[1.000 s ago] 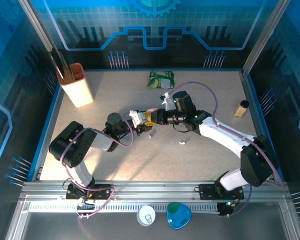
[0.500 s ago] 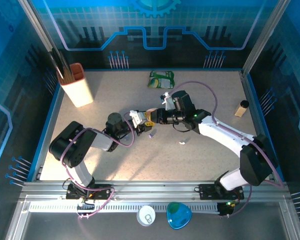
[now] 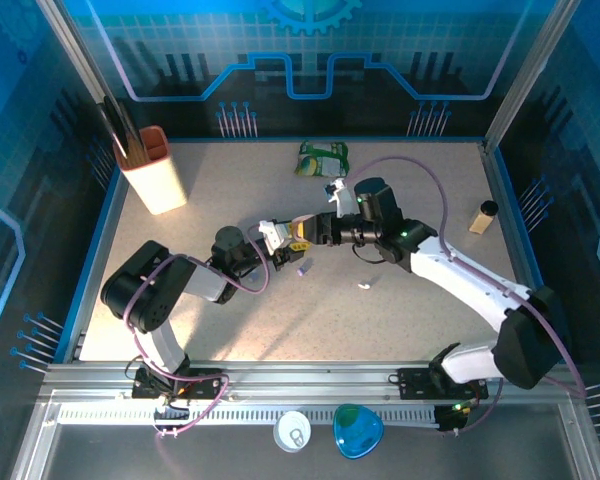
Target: Insert wireless bluetooth earbuds into charging case
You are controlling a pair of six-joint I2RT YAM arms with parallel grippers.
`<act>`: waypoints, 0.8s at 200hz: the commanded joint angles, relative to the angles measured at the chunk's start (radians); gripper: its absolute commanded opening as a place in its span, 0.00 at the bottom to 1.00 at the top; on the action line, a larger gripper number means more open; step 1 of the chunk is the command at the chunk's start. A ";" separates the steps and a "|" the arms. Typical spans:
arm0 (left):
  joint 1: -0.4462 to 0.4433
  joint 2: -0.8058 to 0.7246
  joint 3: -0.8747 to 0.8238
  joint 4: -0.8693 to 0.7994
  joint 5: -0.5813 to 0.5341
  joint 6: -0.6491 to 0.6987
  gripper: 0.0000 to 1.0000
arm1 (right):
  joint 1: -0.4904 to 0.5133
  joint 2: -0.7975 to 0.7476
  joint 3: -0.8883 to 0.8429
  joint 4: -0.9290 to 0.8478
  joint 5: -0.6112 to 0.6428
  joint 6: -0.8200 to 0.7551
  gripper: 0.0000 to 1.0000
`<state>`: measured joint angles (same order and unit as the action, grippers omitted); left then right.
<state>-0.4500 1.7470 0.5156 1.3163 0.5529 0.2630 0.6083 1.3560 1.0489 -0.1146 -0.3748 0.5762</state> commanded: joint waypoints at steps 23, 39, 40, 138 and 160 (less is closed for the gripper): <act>-0.004 0.016 0.000 0.072 0.007 0.003 0.18 | -0.025 0.073 0.141 -0.061 0.037 -0.075 0.41; -0.004 0.008 -0.008 0.083 0.008 -0.017 0.18 | -0.027 0.143 0.222 -0.136 0.046 -0.111 0.41; -0.004 0.008 -0.007 0.085 0.008 -0.019 0.18 | -0.027 0.147 0.228 -0.139 0.047 -0.113 0.41; 0.012 -0.040 0.015 0.009 0.001 -0.085 0.18 | -0.034 0.164 0.298 -0.338 -0.027 -0.187 0.41; 0.011 -0.038 0.017 0.037 0.010 -0.105 0.17 | -0.066 0.094 0.219 -0.267 -0.022 -0.117 0.47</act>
<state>-0.4461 1.7363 0.5137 1.3148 0.5461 0.1963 0.5793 1.5528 1.3338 -0.4046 -0.3786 0.4221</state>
